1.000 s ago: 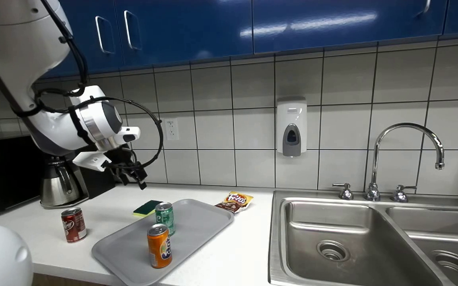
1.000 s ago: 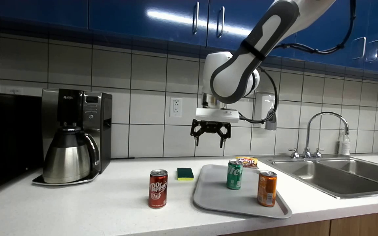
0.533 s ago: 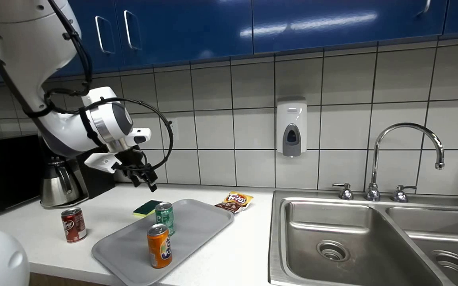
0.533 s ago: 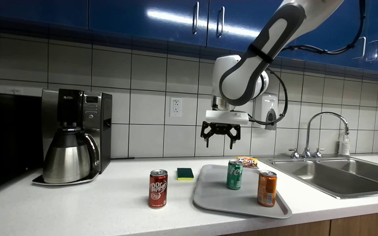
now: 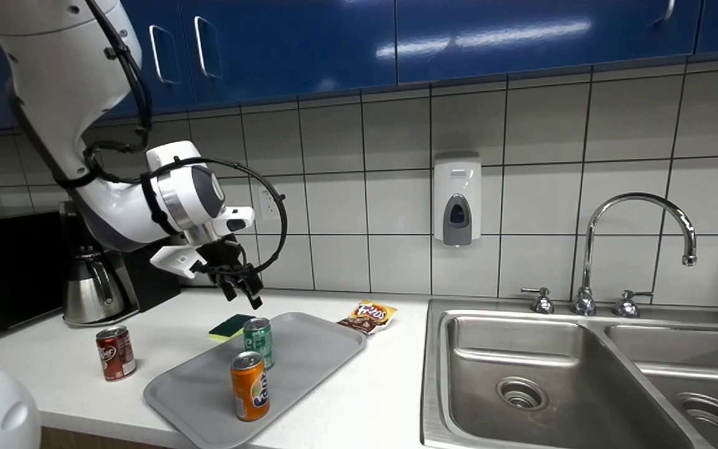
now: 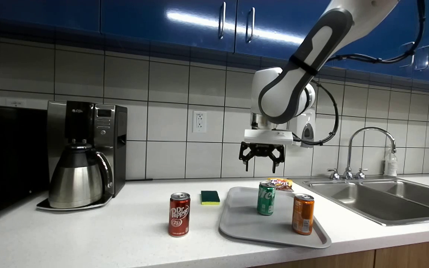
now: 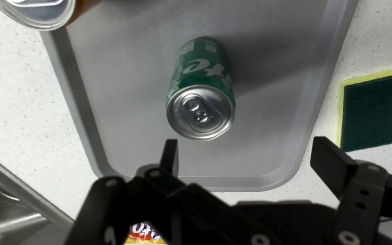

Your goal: Pick up the green sprite can and put it on the counter to the left of the gray tray, pick up the brown dr pepper can and put it on the counter to the right of the gray tray, pick up the orange fanta can and put it on the counter to the right of the gray tray

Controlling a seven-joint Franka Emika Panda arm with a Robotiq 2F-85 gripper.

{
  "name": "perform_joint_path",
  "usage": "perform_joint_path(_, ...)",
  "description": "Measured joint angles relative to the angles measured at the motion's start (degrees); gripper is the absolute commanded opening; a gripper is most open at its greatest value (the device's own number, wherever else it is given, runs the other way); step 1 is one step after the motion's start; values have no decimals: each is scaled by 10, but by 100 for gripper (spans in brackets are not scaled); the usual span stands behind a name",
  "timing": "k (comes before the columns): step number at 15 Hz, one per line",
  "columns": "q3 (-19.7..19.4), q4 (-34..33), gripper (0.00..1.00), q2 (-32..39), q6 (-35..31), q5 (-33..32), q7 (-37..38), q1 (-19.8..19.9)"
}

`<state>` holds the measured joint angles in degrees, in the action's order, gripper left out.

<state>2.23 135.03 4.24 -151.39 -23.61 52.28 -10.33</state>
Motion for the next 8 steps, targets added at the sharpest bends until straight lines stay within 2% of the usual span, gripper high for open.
perform_joint_path(8, -9, 20, 100, 0, 0, 0, -1, 9)
